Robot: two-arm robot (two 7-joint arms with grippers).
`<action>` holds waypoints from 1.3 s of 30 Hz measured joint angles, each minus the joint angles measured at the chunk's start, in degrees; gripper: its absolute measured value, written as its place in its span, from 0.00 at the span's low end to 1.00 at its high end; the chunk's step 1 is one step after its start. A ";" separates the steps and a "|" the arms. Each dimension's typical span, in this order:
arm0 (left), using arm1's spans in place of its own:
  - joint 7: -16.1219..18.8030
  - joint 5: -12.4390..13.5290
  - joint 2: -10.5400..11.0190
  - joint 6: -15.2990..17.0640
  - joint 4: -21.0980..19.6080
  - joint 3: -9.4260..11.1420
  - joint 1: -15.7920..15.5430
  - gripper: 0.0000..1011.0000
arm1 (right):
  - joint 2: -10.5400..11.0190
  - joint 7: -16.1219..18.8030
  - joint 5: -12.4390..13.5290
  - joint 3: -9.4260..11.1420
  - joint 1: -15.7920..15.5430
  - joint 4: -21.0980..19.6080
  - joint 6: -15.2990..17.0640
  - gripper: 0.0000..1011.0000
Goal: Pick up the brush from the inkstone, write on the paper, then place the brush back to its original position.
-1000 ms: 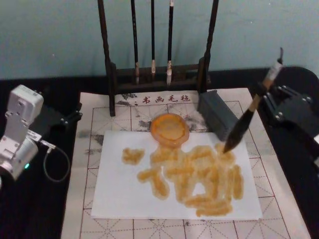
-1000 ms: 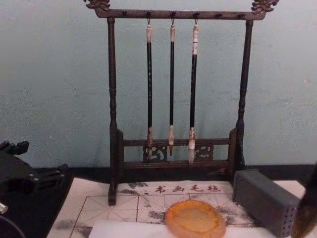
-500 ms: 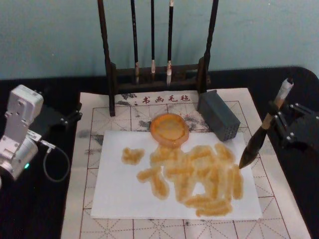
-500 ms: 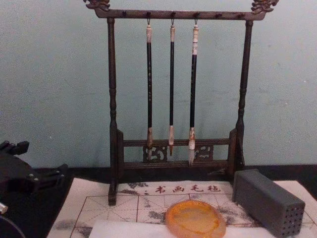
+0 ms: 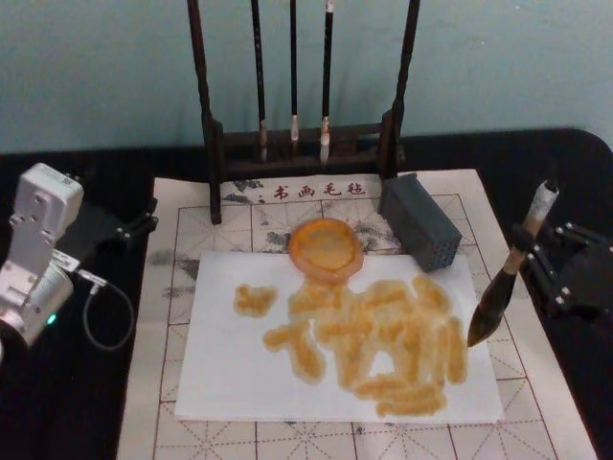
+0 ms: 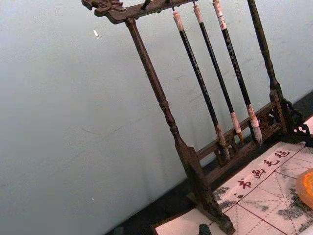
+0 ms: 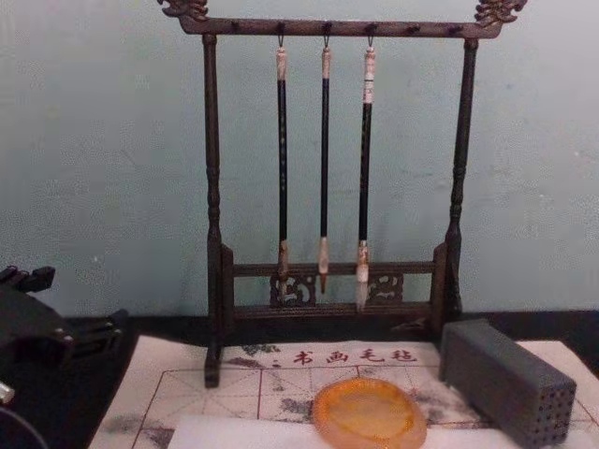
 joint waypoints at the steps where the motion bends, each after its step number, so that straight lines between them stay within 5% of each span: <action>1: 0.00 0.00 0.00 0.00 0.00 0.00 0.00 0.99 | 0.11 0.70 0.06 0.23 -0.26 -0.07 -0.27 0.20; 19: 0.00 0.00 0.00 0.00 0.00 0.00 0.00 0.99 | 2.38 7.19 3.15 0.09 -2.26 0.12 -1.84 0.20; 39: 0.00 0.00 0.00 0.00 0.00 0.00 0.00 0.99 | 4.96 10.29 4.18 -0.70 -2.25 2.06 -3.74 0.20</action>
